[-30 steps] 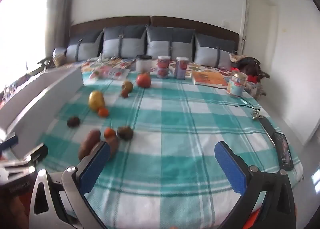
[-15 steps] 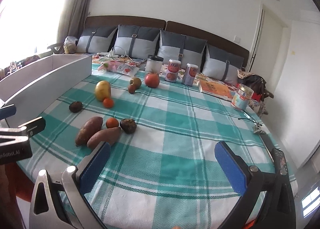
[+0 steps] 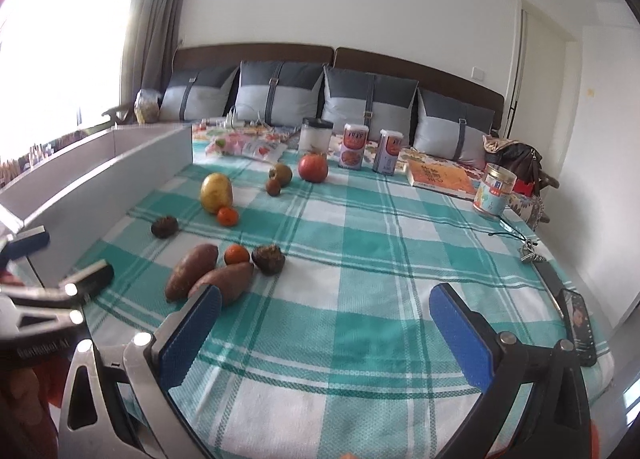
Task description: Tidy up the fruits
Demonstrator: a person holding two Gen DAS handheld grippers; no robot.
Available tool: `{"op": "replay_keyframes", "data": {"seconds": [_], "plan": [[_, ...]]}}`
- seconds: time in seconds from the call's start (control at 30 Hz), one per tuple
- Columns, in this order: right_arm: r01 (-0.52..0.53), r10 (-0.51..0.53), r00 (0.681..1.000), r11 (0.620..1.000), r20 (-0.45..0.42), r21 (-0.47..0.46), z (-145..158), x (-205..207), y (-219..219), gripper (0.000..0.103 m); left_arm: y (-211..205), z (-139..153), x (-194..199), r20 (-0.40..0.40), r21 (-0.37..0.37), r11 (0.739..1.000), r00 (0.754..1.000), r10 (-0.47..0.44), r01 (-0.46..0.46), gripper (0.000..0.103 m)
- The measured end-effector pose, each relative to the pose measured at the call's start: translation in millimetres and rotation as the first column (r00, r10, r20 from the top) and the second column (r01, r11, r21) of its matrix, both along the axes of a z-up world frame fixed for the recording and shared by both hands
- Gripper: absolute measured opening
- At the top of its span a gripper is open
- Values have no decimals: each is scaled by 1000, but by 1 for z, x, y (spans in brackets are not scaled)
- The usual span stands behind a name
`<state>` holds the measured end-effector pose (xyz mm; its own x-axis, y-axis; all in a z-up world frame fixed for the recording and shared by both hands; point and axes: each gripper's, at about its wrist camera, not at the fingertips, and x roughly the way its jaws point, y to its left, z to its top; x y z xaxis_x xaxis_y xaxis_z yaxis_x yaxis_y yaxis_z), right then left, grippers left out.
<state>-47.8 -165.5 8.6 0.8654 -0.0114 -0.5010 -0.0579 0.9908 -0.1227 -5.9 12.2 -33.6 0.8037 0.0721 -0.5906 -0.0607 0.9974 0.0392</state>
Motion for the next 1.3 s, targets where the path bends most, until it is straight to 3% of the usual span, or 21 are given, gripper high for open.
{"op": "replay_keyframes", "data": {"seconds": [0.27, 0.7, 1.3], "plan": [[-30, 34, 993, 999, -116, 41, -20, 13, -3, 103, -3, 0, 0, -4, 9, 1000, 1000, 5, -5, 103], [-5, 4, 997, 1000, -75, -15, -19, 12, -1, 103, 0, -2, 2, -9, 7, 1000, 1000, 15, -15, 103], [-11, 10, 996, 1000, -89, -19, -21, 14, -1, 103, -4, -7, 3, -22, 23, 1000, 1000, 19, -18, 103]]}}
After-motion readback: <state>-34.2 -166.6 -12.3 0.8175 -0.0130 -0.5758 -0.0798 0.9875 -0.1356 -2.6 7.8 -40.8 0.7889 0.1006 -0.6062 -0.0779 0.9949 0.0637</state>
